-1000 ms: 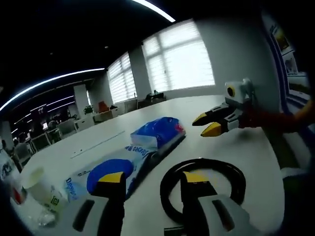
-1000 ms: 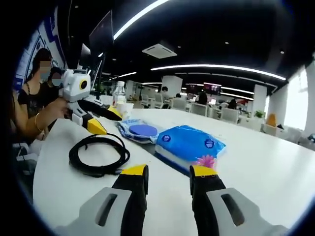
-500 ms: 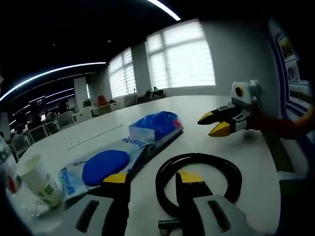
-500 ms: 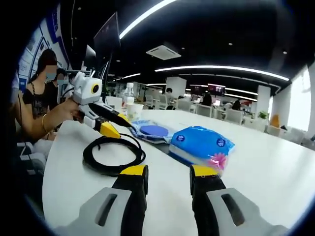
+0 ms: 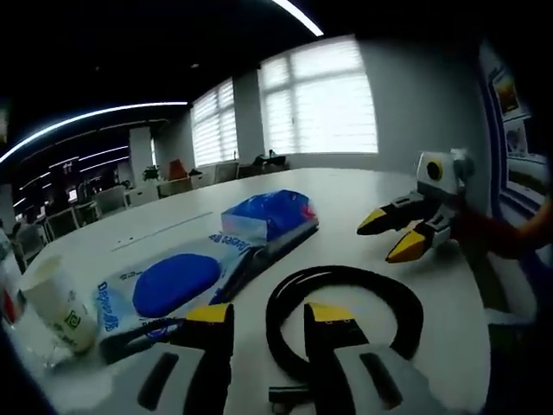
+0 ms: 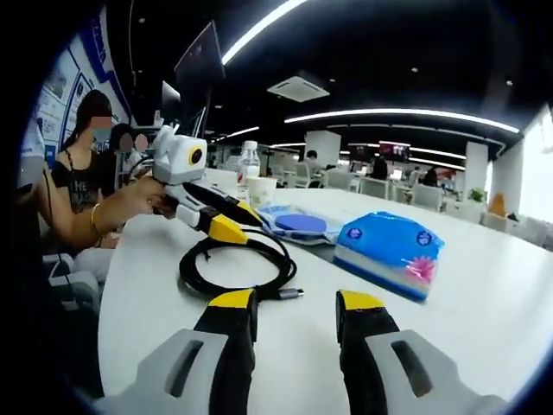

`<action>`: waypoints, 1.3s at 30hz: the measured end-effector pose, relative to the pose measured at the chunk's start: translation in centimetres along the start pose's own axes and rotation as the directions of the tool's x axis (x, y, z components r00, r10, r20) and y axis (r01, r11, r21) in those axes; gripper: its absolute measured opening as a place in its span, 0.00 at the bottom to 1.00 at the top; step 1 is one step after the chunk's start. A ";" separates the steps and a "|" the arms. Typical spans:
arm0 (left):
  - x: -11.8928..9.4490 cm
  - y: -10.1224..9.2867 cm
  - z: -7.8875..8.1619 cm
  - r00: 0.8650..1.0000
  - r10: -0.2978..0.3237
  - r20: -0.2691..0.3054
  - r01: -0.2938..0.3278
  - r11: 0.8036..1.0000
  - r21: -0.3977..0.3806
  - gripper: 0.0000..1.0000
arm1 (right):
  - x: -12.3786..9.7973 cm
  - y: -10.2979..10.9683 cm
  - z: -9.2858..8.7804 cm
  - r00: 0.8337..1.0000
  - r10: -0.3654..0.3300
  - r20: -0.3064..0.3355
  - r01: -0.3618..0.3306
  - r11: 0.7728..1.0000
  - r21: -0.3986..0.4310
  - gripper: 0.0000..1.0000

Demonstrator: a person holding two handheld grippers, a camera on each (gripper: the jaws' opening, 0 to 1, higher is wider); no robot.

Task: Arrange the tabletop items into an orderly group along one side of the table until the central work area is clear of visible clutter.

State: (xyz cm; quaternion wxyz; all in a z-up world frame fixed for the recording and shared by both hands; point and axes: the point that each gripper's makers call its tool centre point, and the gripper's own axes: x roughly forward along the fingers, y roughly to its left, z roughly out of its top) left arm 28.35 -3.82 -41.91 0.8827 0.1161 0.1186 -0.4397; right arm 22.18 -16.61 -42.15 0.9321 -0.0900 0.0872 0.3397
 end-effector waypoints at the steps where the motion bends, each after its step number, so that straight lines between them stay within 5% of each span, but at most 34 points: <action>1: 0.0 0.0 -0.1 1.000 0.002 -0.003 -0.002 1.000 0.002 0.31 | 0.0 0.3 0.0 1.000 0.006 0.002 -0.006 1.000 -0.004 0.35; 26: 0.2 -0.5 -1.0 1.000 -0.009 -0.015 0.008 0.999 -0.038 0.28 | 0.6 4.4 0.0 0.997 0.071 0.019 -0.071 0.997 -0.006 0.40; 39: 0.1 -0.5 -0.7 1.000 -0.005 0.007 0.005 1.000 -0.028 0.22 | 1.2 6.1 -0.8 0.994 0.102 -0.047 -0.103 0.995 -0.016 0.41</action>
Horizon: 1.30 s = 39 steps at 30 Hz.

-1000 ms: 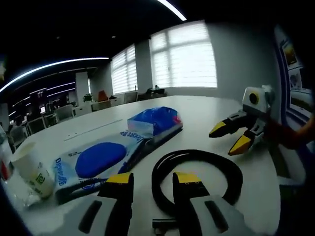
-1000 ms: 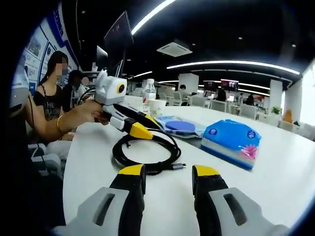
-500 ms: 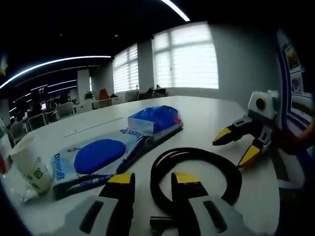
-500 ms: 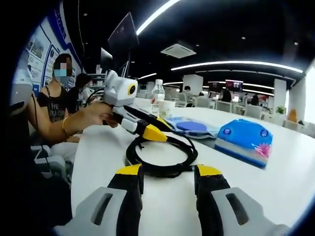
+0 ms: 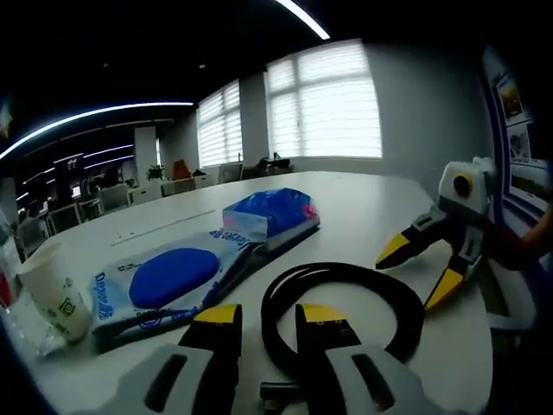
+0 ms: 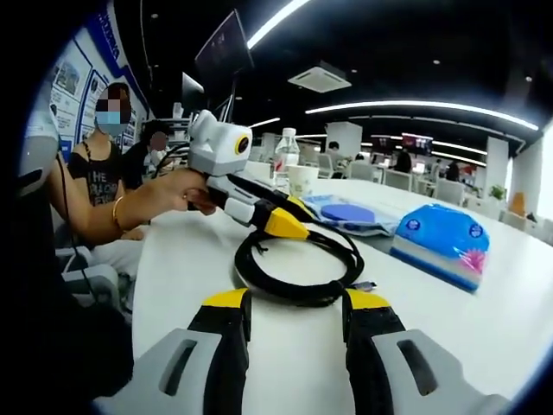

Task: Arrange the tabletop items into an orderly group along one side of the table until the central work area is clear of visible clutter.

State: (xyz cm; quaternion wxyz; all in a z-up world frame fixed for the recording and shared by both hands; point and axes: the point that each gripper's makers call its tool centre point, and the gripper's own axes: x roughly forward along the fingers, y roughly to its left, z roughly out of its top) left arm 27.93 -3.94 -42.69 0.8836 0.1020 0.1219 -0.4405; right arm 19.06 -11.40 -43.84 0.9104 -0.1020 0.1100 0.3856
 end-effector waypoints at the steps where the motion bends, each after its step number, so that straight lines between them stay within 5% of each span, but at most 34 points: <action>1: 0.0 0.0 -0.1 1.000 -0.001 -0.004 0.001 1.000 -0.002 0.22 | 0.1 0.0 0.0 1.000 0.000 -0.004 0.000 1.000 0.002 0.41; 15: 0.5 -0.5 -0.3 1.000 -0.022 -0.018 0.022 1.000 0.015 0.13 | 0.8 -0.1 -0.3 0.999 -0.028 -0.027 0.029 0.999 0.038 0.39; 18: 0.3 -0.5 0.4 1.000 -0.019 0.015 0.018 0.998 0.057 0.08 | 0.8 -0.1 -0.3 0.999 -0.029 -0.030 0.030 0.999 0.034 0.38; 39: 0.3 -0.3 2.5 0.997 -0.044 0.064 0.044 0.999 0.012 0.04 | 0.5 -0.6 0.6 0.999 -0.044 -0.007 0.045 0.999 0.014 0.37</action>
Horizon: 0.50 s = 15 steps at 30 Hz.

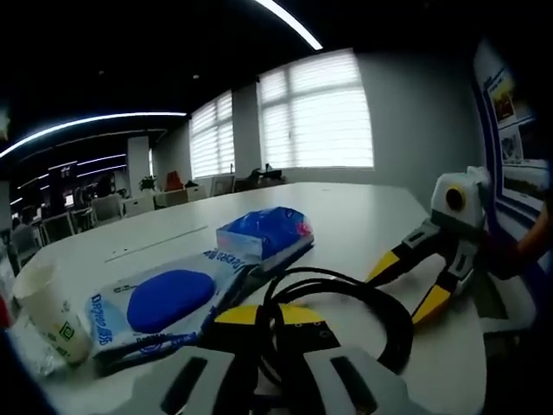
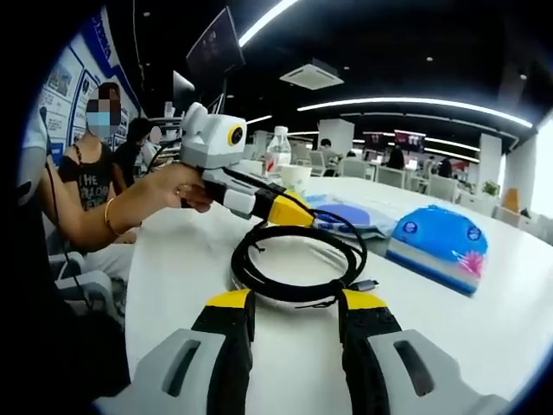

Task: Arrange the tabletop items into an orderly group along one side of the table until the central work area is clear of visible clutter.

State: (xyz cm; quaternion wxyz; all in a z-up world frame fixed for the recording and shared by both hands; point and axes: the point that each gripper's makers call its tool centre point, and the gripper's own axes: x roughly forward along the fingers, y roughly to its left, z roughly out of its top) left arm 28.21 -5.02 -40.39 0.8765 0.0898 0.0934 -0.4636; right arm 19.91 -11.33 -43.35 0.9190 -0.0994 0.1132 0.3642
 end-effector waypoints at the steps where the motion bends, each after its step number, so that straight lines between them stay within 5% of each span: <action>1: 0.0 0.0 0.2 1.000 -0.001 0.003 0.001 1.000 0.000 0.04 | 0.0 -0.1 0.1 1.000 -0.003 0.000 0.003 1.000 -0.002 0.37; 15: 1.6 0.0 1.8 1.000 -0.020 0.020 0.020 1.000 0.013 0.04 | -0.3 -1.7 0.4 1.000 -0.026 0.011 0.026 1.000 0.006 0.37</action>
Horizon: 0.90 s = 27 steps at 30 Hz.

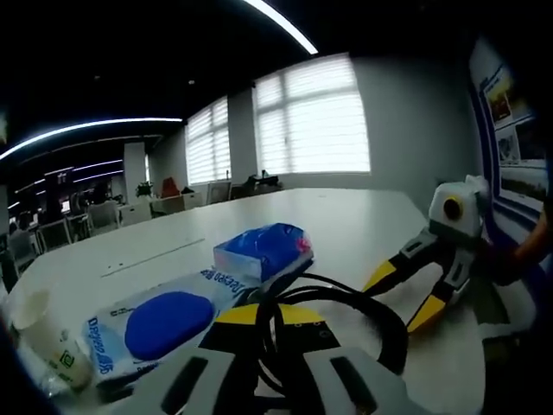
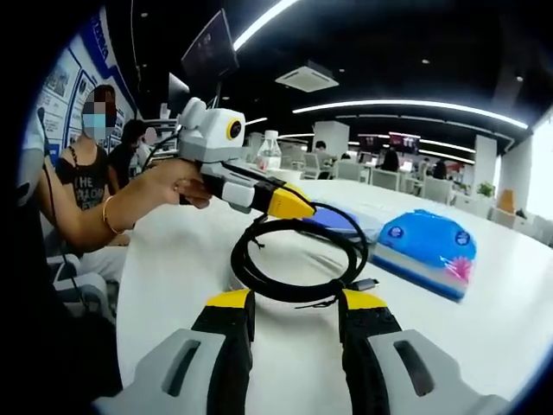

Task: Arrange the tabletop items into an orderly group along one side of the table until the central work area is clear of visible clutter.

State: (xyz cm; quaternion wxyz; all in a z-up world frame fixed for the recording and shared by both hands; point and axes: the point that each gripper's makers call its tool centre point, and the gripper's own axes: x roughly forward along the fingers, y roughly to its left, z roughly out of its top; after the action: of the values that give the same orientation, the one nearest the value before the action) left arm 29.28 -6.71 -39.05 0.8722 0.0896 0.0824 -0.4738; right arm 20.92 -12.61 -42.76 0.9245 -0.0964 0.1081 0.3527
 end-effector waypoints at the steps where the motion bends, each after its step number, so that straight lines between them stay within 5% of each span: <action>1: 0.2 0.1 -0.1 1.000 -0.002 -0.006 0.002 1.000 0.003 0.04 | 0.0 -0.1 0.0 1.000 -0.002 0.002 0.002 1.000 -0.001 0.37; 27: 1.8 1.2 -1.6 0.998 -0.002 -0.065 0.003 1.000 0.013 0.05 | 0.8 -1.1 -1.1 1.000 -0.018 -0.024 0.019 1.000 0.017 0.37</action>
State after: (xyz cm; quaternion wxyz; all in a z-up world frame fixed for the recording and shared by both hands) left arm 31.15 -7.12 -40.92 0.8677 0.1106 0.1080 -0.4724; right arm 22.09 -13.19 -43.87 0.9272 -0.0934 0.1214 0.3419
